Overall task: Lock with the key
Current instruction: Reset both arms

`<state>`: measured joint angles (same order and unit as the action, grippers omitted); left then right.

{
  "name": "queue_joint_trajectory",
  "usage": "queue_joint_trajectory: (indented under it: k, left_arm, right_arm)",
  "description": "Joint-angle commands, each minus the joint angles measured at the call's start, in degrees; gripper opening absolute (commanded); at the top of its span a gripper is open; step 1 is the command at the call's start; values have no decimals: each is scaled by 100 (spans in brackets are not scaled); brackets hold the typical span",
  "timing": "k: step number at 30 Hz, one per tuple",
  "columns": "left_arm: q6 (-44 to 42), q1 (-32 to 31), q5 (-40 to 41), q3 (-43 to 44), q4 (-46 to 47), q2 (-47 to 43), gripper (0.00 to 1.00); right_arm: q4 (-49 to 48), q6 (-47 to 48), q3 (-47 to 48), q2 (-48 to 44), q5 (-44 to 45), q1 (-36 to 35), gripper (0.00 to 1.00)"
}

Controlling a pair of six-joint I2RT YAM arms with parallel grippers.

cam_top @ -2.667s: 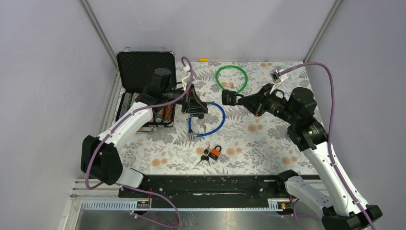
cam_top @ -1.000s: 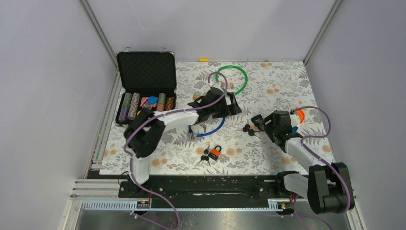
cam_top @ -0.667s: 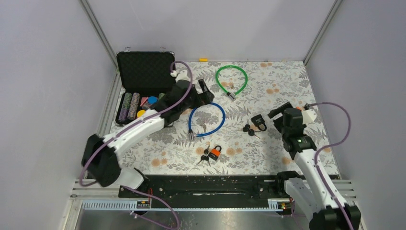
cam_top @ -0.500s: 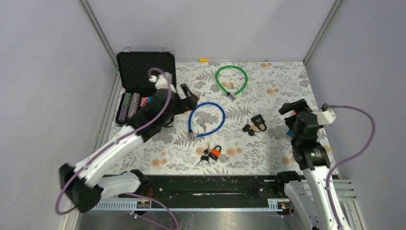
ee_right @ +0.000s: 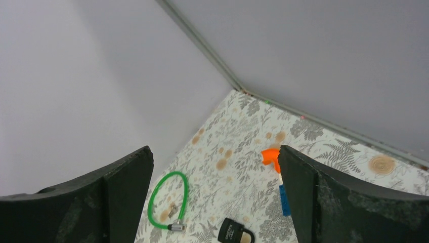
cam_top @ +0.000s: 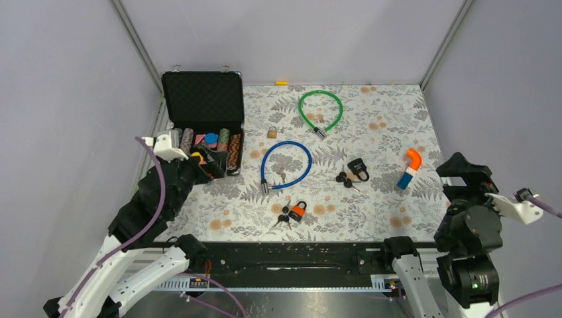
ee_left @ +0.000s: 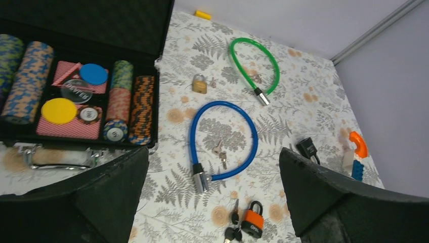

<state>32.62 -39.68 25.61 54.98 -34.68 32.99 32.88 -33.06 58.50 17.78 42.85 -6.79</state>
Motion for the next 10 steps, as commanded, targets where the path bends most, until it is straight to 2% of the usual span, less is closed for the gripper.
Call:
queue_joint_trajectory:
  k: [1, 10]
  left_arm:
    - [-159, -3, 440, 192, -512, -380, 99]
    - [-291, -5, 353, 229, -642, -647, 99]
  right_arm:
    - [55, 491, 408, -180, 750, 19, 99]
    - [34, 449, 437, -192, 601, 19, 100]
